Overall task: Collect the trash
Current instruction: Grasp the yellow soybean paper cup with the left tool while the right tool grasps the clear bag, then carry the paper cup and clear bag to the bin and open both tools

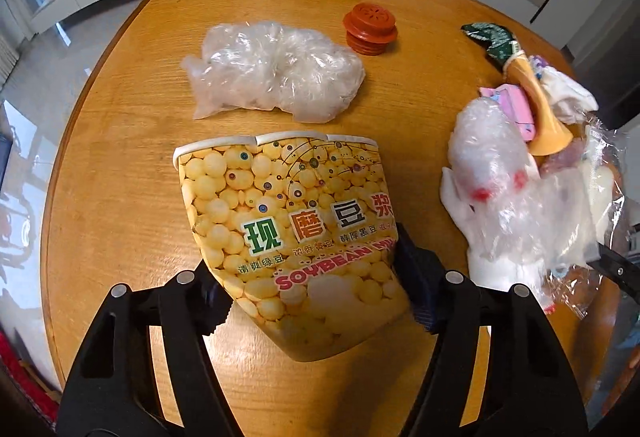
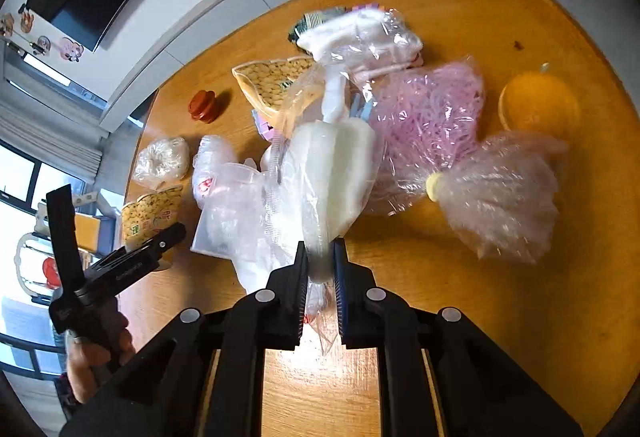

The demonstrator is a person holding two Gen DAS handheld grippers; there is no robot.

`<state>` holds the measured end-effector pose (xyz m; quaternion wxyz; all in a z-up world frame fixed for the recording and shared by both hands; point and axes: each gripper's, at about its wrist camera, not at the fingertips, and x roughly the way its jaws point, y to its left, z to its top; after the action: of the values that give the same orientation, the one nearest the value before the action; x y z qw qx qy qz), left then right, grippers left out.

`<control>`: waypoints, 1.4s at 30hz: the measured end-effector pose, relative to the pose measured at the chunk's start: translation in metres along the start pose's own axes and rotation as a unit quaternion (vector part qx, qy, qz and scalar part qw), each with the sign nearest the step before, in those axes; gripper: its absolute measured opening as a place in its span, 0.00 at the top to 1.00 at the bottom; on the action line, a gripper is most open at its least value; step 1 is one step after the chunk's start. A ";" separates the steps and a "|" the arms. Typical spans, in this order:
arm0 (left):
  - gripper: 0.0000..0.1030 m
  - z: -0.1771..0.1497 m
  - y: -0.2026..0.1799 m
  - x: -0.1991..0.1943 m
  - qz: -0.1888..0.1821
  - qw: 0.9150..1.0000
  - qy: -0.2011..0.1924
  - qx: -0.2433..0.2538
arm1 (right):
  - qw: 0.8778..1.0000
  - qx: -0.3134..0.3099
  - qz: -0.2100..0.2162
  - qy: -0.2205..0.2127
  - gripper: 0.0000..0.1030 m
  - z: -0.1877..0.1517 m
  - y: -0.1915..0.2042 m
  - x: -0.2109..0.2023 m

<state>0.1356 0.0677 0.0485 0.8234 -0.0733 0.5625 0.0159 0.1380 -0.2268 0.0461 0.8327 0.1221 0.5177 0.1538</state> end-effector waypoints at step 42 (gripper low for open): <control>0.34 -0.374 -0.465 -0.129 -0.240 0.856 0.038 0.457 | 0.938 0.275 -0.159 -0.140 0.86 -0.431 -0.301 -0.297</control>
<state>-0.2068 -0.4370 0.0824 0.7202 0.1776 0.5025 -0.4441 -0.3349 -0.5994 -0.0050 0.8441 0.2830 0.4310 -0.1473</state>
